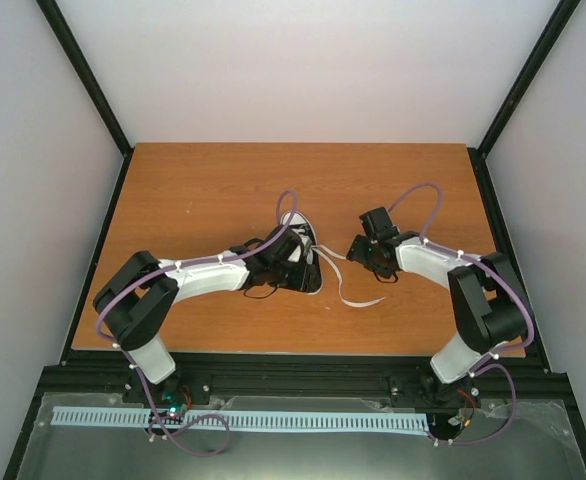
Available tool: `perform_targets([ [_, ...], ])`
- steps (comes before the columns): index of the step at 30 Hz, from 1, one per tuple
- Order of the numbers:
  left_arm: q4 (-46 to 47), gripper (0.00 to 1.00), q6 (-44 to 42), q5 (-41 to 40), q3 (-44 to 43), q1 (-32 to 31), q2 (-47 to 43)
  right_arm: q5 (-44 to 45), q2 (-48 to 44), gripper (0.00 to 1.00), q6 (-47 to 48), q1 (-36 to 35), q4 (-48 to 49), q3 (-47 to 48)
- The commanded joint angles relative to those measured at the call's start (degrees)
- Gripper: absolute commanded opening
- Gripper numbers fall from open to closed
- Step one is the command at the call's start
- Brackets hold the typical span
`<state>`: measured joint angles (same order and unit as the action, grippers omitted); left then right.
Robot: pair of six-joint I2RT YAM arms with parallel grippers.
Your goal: Tie the shoes
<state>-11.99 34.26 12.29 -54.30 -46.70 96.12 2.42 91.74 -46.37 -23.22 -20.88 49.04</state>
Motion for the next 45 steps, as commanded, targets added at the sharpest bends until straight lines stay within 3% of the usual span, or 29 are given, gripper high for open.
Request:
perform_targets([
  [1,0.38,0.64,-1.32,1.02,-2.28,-0.83,0.82,2.49,2.56,0.76,0.02,-1.63,1.03,3.11],
  [9,-0.54,0.53,-2.06,0.32,-3.85,-1.44,2.65,6.78,7.3,0.75,0.06,-3.42,-0.55,5.61],
  [13,-0.69,0.4,-2.64,-1.79,-3.77,-1.47,3.62,8.27,9.06,0.67,0.28,-3.93,-0.73,6.32],
  [15,-1.09,0.29,-2.87,-2.93,-3.47,-1.46,3.34,8.33,9.78,0.56,0.9,-4.02,-0.59,6.86],
  [18,-0.82,0.12,-3.65,-3.06,-2.17,-1.47,1.87,8.93,10.22,0.31,1.97,-3.98,-1.0,7.76],
  [21,-0.75,0.03,-5.25,-2.2,-0.32,-1.53,-0.68,10.15,9.04,0.07,3.15,-4.02,-1.69,8.3],
  [22,-0.82,0.01,-5.6,-1.84,0.25,-1.55,-1.51,10.54,8.27,0.03,3.44,-4.02,-1.9,8.47],
  [27,-2.4,0.01,-5.51,-0.37,3.47,-3.33,-5.64,12.7,2.35,0.03,5.34,-3.94,-2.98,8.45],
  [34,-6.44,0.01,0.35,-2.94,4.73,-11.22,-9.72,11.69,-8.9,0.03,7.07,-3.95,-4.38,7.88],
  [36,-5.94,0.04,2.46,-3.32,6.06,-13.48,-11.14,10.16,-12.47,0.03,7.7,-3.96,-4.4,7.35],
  [38,-5.63,0.16,3.77,-3.81,7.07,-14.75,-12.56,8.18,-15.9,0.03,8.4,-3.94,-3.57,6.38],
  [41,-5.01,0.47,4.75,-4.69,8.7,-15.19,-15.84,4.43,-20.9,0.03,9.74,-3.98,-2.08,4.91],
  [45,-7.27,0.77,2.05,-10.13,7.46,-15.18,-22.48,0.23,-24.7,0.03,12.36,-3.95,-1.27,4.46],
])
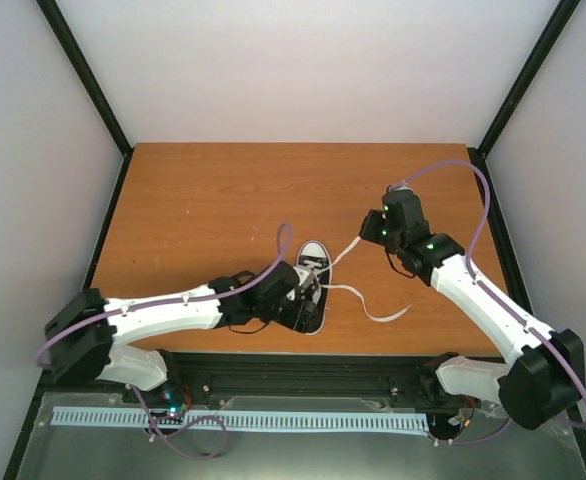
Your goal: Tie the shoes
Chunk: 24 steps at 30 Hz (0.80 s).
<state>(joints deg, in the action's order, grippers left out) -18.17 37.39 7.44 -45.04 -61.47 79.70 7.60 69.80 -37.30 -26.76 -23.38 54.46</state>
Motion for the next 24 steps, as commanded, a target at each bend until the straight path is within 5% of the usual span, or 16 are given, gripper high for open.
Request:
perform_targets([
  [1,-2.17,0.82,-2.36,-7.17,-2.92,-0.29,-7.31,-5.7,-3.36,0.03,3.89,-0.46,1.24,-0.82],
  [7,-0.43,0.93,-12.54,-7.17,-6.38,5.92,-11.11,-11.28,-6.49,0.03,7.18,-0.45,2.82,1.19],
  [13,23.05,0.93,-27.67,3.05,0.82,11.99,-12.19,-15.95,-7.75,0.03,6.57,-0.47,7.36,1.56],
  [16,32.68,0.93,-29.55,9.65,3.58,15.13,-9.54,-17.37,-7.9,0.03,5.58,-0.48,9.4,1.36],
  [24,39.04,0.9,-29.12,16.5,1.74,16.63,1.49,-18.09,-7.16,0.03,4.08,-0.44,12.21,1.08],
])
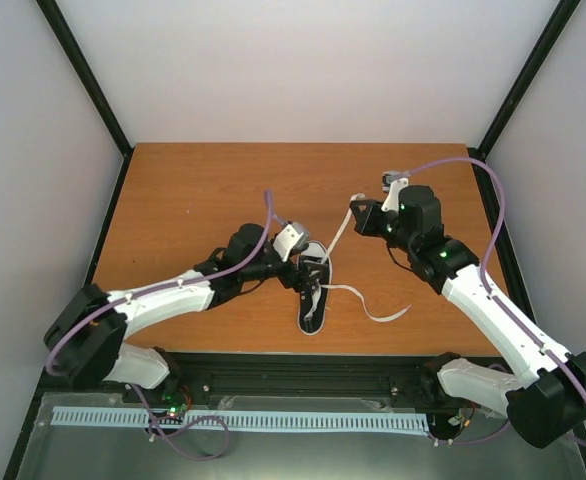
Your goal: Tie the shoes
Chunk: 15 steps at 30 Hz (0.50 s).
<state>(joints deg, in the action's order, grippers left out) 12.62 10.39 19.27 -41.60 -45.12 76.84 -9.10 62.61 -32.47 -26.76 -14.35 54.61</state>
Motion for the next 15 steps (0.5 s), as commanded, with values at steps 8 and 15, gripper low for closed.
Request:
perform_targets([
  [8,11.59,0.73,3.15,4.44,-6.93,0.65,14.45,-2.6,0.61,0.03,-1.02,-0.48,4.14,-0.21],
  [15,10.31,0.47,4.19,5.53,-9.55,0.65,17.42,-3.29,1.77,0.03,-0.91,-0.48,4.17,-0.64],
])
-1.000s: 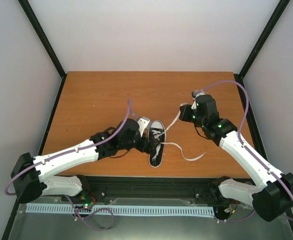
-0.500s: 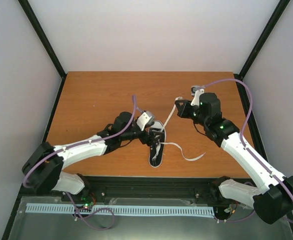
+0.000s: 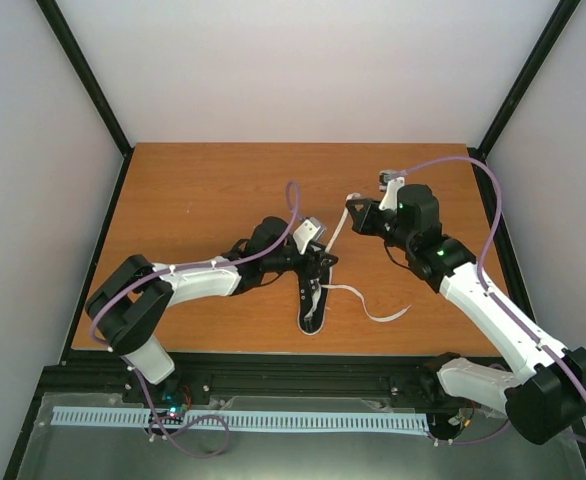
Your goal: Tie the shoes
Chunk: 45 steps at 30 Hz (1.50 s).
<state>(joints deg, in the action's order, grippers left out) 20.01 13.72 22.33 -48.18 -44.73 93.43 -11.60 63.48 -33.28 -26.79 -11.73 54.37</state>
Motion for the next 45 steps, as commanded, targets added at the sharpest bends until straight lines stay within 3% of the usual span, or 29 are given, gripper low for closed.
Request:
perform_targets([
  [1,2.93,0.4,1.17,2.84,-3.0,0.26,0.75,-0.48,1.12,0.03,0.08,-0.46,1.35,-0.4],
  [6,3.56,0.02,3.21,0.85,-1.04,0.73,-1.09,-0.91,3.05,0.03,0.57,-0.53,1.39,-0.25],
  [17,3.98,0.01,7.23,5.49,9.77,5.7,-6.54,2.49,17.45,0.03,1.67,-5.06,0.34,4.28],
  [18,4.03,0.01,7.23,5.71,10.38,5.89,-6.71,2.6,19.42,0.1,1.64,-5.06,0.13,4.89],
  [21,4.81,0.01,6.98,5.75,11.59,5.93,-6.21,3.44,24.25,0.63,3.46,-5.04,-4.23,8.54],
  [23,4.64,0.01,7.24,5.45,11.35,5.97,-5.4,5.4,24.17,0.79,4.44,-5.04,-6.98,9.3],
  [25,4.15,0.01,6.86,5.66,11.02,5.97,-5.09,8.58,21.74,0.86,5.31,-4.84,-9.58,7.48],
  [29,3.3,0.01,6.18,5.21,11.12,5.97,-6.16,13.84,15.57,0.89,4.91,-3.49,-17.42,1.5],
  [34,3.0,0.01,6.18,5.52,11.27,5.97,-6.83,16.32,8.86,0.89,-6.87,-2.22,-26.8,-7.88],
  [40,3.71,0.01,6.84,6.7,11.23,5.97,-6.19,18.35,0.72,0.89,-22.61,-1.88,-29.87,-18.85],
  [45,3.24,0.01,6.7,6.11,11.36,5.98,-6.62,20.45,-3.14,0.89,-28.03,0.85,-31.5,-22.29],
])
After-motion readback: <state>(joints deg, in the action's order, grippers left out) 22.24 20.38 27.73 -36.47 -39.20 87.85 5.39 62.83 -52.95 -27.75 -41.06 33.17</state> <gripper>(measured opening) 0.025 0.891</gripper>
